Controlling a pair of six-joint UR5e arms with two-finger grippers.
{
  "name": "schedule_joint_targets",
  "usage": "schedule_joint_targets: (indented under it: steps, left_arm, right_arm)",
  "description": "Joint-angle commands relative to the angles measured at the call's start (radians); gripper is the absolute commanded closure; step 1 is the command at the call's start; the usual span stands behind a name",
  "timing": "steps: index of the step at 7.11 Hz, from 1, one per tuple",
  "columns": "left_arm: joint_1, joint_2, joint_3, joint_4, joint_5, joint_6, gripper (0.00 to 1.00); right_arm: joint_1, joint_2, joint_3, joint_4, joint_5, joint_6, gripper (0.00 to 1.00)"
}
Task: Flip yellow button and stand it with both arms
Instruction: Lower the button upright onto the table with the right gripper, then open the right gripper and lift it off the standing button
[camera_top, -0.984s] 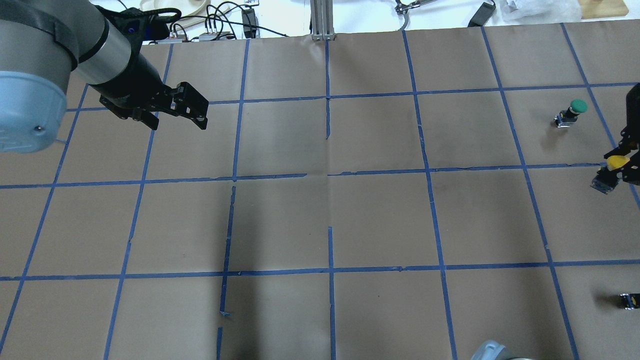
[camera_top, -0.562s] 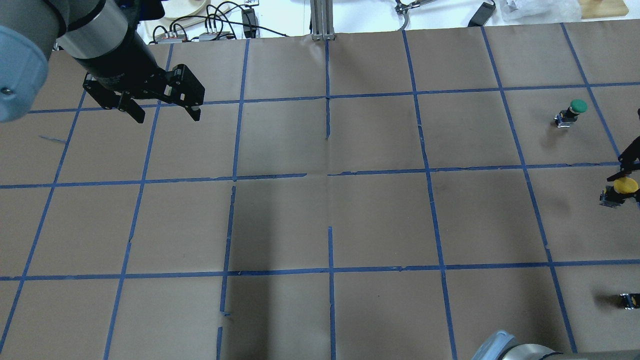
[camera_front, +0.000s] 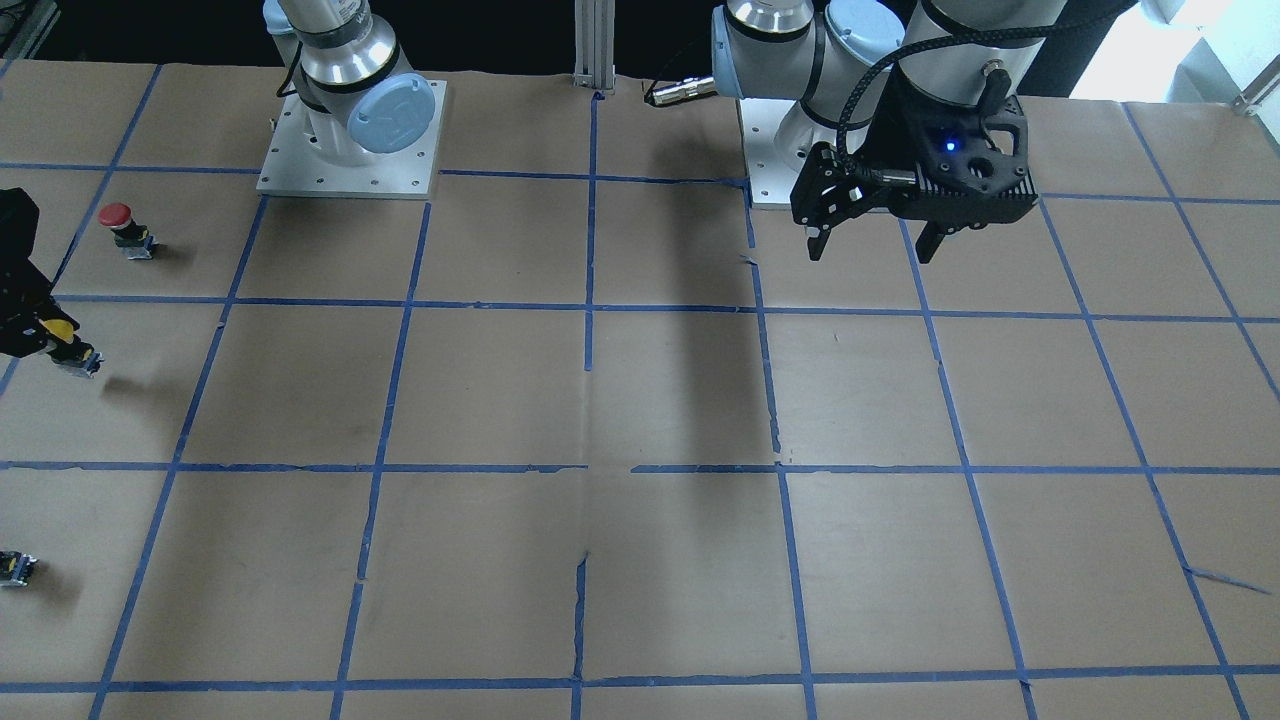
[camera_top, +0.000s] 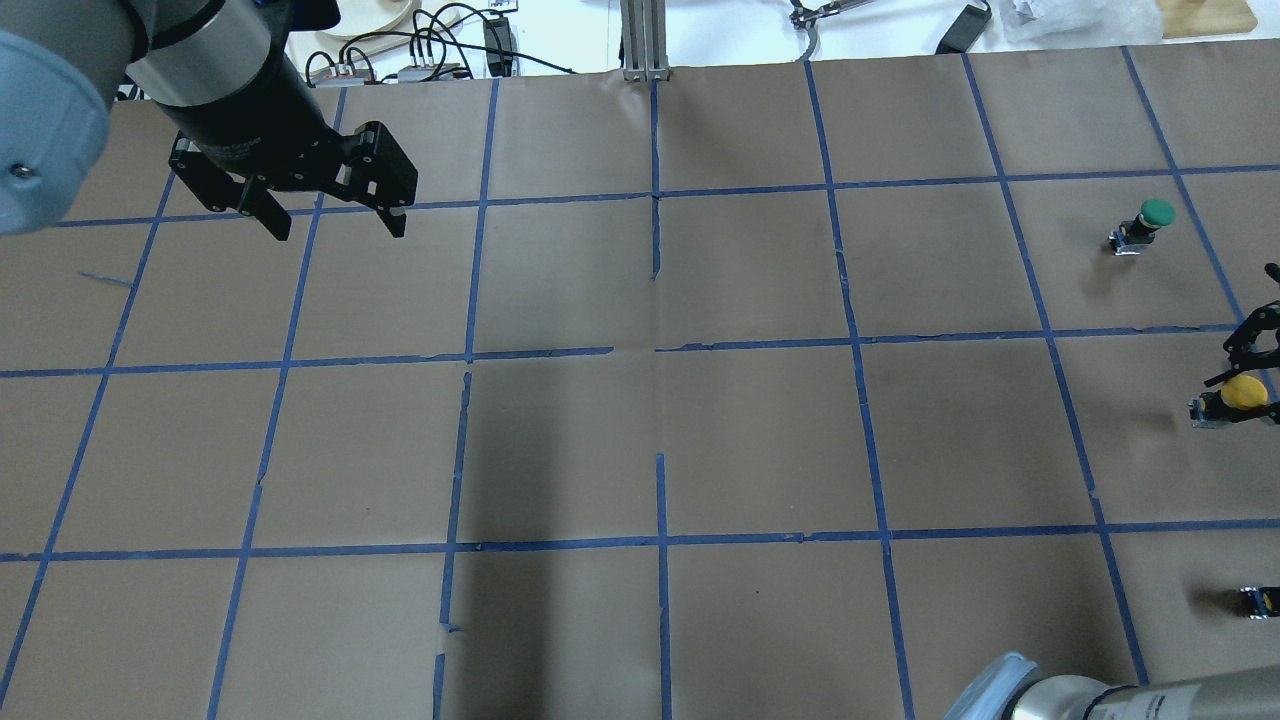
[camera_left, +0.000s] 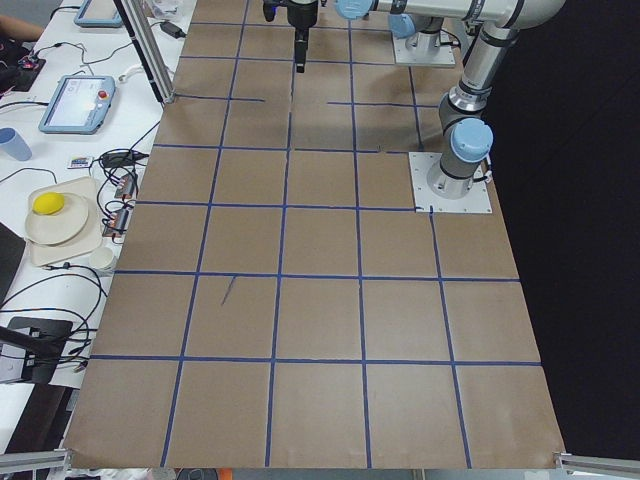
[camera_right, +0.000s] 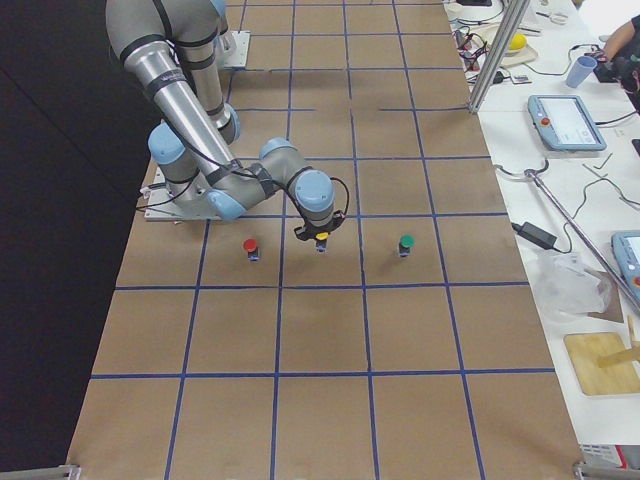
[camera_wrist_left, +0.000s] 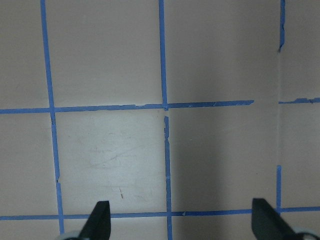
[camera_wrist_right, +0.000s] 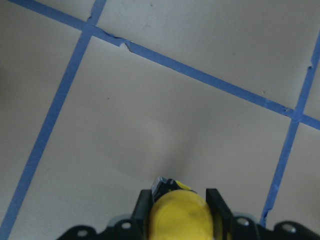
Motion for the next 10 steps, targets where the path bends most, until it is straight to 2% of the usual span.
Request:
schedule_joint_targets:
  steps: [1, 2, 3, 4, 5, 7, 9, 10]
  left_arm:
    - [0.001, 0.0, 0.0, 0.002, 0.001, -0.003, 0.0]
    - [0.001, 0.001, -0.001, 0.002, 0.003, -0.003, 0.0]
    - [0.001, 0.003, 0.002, -0.001, 0.002, -0.003, 0.0]
    - [0.001, 0.004, 0.003, -0.001, 0.001, -0.003, 0.0]
    - [0.004, 0.006, 0.005, 0.002, -0.006, 0.0, 0.0]
    - [0.063, 0.015, 0.0, -0.008, -0.008, 0.009, 0.0]
    - [0.065, 0.021, -0.02, -0.007, -0.015, 0.008, 0.0]
    - [0.065, 0.017, -0.017, -0.007, -0.015, 0.008, 0.0]
  right_arm:
    - [-0.014, 0.022, 0.004, -0.002, 0.042, -0.002, 0.55]
    - [-0.013, 0.069, -0.003, -0.005, 0.051, -0.007, 0.14]
    - [-0.013, 0.093, -0.008, -0.01, 0.048, -0.005, 0.0]
    - [-0.011, 0.082, -0.014, -0.019, 0.051, 0.009, 0.0]
    - [0.003, 0.058, -0.037, -0.016, 0.051, 0.098, 0.0]
    - [0.096, -0.017, -0.107, 0.039, 0.04, 0.278, 0.0]
    - [0.209, -0.106, -0.224, 0.282, 0.037, 0.555, 0.0]
    - [0.322, -0.128, -0.281, 0.332, 0.046, 0.801, 0.0]
